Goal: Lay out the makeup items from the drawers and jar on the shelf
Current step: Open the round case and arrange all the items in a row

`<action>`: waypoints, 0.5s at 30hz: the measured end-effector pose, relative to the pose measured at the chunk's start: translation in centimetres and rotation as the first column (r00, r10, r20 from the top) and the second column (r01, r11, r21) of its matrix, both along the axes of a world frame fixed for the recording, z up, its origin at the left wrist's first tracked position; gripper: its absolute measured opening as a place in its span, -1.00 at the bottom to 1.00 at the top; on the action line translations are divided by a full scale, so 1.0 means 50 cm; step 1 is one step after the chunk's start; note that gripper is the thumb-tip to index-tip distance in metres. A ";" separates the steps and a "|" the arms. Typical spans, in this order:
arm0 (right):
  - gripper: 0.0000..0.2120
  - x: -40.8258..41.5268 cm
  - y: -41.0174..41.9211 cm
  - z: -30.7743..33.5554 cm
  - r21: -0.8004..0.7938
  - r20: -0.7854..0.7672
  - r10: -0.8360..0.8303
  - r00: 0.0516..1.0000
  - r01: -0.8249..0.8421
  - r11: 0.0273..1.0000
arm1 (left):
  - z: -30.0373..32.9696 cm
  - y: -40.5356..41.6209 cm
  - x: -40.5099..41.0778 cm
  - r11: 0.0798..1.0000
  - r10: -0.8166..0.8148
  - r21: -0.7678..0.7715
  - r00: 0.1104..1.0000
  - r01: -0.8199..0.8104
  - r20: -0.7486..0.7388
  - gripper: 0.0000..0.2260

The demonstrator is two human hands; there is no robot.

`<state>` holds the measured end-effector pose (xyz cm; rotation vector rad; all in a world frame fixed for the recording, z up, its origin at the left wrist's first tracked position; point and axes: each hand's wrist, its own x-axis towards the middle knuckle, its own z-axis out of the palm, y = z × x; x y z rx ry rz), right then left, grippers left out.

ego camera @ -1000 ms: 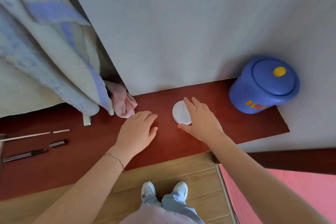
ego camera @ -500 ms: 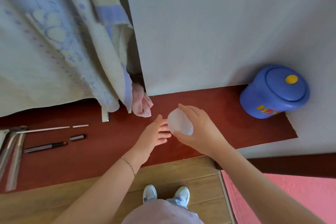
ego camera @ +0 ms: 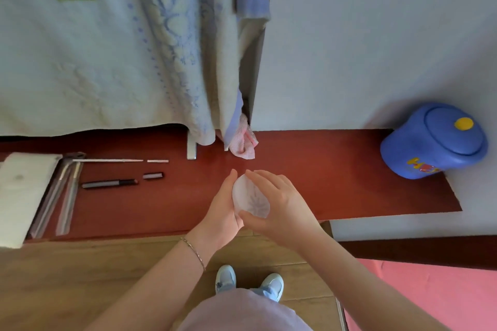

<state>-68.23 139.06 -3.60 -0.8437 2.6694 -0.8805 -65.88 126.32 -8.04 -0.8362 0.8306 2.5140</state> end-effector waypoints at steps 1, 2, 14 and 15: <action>-0.33 0.004 -0.016 0.001 -0.004 0.002 0.021 1.000 -0.021 1.000 | 0.001 -0.014 0.011 0.999 0.036 -0.001 0.999 -0.036 0.020 -0.60; -0.34 0.008 -0.033 0.001 -0.005 0.004 0.046 0.999 -0.046 0.999 | -0.001 -0.030 0.021 0.997 0.074 -0.002 0.997 -0.074 0.036 -0.60; -0.36 0.038 -0.186 0.015 -0.127 0.147 0.378 0.914 -0.361 0.924 | 0.030 -0.148 0.147 0.897 0.437 -0.137 0.891 -0.421 0.125 -0.54; -0.39 0.035 -0.192 0.020 -0.171 0.226 0.378 0.898 -0.346 0.923 | 0.037 -0.153 0.158 0.885 0.463 -0.120 0.877 -0.450 0.126 -0.56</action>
